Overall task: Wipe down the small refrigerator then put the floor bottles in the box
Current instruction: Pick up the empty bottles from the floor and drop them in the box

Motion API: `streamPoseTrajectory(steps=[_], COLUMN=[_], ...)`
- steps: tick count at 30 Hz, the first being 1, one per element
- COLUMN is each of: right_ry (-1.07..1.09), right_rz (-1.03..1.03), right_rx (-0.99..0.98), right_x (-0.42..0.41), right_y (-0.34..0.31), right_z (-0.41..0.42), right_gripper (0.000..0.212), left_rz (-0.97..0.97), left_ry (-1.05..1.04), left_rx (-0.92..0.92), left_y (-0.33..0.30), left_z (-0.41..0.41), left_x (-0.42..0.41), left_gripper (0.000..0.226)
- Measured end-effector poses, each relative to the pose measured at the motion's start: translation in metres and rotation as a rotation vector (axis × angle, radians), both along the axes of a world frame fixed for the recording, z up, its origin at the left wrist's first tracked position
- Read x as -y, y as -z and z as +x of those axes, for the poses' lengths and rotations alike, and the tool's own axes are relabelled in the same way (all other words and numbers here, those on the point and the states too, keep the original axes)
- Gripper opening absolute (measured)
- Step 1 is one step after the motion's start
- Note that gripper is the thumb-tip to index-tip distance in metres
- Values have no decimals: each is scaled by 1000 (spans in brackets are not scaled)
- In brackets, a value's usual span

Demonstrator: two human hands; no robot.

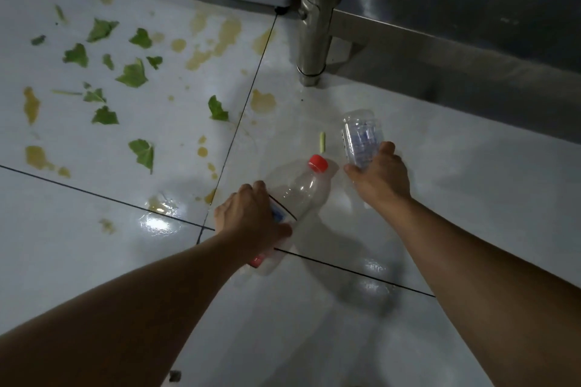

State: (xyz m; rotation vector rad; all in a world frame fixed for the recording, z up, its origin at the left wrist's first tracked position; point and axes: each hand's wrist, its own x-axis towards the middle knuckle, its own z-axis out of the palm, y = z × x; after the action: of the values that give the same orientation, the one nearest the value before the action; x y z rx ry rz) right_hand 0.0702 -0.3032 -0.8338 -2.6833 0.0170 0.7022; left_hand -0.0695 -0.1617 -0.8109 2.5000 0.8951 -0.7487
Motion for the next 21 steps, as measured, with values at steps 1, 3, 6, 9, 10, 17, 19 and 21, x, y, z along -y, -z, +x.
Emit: streamPoseTrajectory(steps=[1, 3, 6, 9, 10, 17, 19, 21], right_ry=[9, 26, 22, 48, 56, 51, 49, 75], right_rz=[1, 13, 54, 90, 105, 134, 132, 131], right_rx=[-10, -17, -25, -52, -58, -132, -130, -126], right_x=[1, 5, 11, 16, 17, 15, 12, 11], right_y=[-4, -18, -53, -103, -122, -268, -311, -354], right_z=[-2, -8, -22, -41, -49, -88, -94, -100], right_gripper=[67, 66, 62, 56, 55, 51, 51, 51], left_rz=[4, 13, -4, -32, -39, -43, -29, -26], left_ry=[-15, -36, -68, -94, -102, -79, -52, -24], left_rx=[-8, -19, -29, -38, -39, -25, -14, 11], left_y=[-5, -19, -50, -94, -112, -253, -296, -339], left_z=[-2, -7, -16, -24, -26, -41, -43, -45], left_x=[-5, -11, -13, -9, -7, -15, -21, -28], left_gripper=[65, 64, 63, 63, 63, 63, 64, 64])
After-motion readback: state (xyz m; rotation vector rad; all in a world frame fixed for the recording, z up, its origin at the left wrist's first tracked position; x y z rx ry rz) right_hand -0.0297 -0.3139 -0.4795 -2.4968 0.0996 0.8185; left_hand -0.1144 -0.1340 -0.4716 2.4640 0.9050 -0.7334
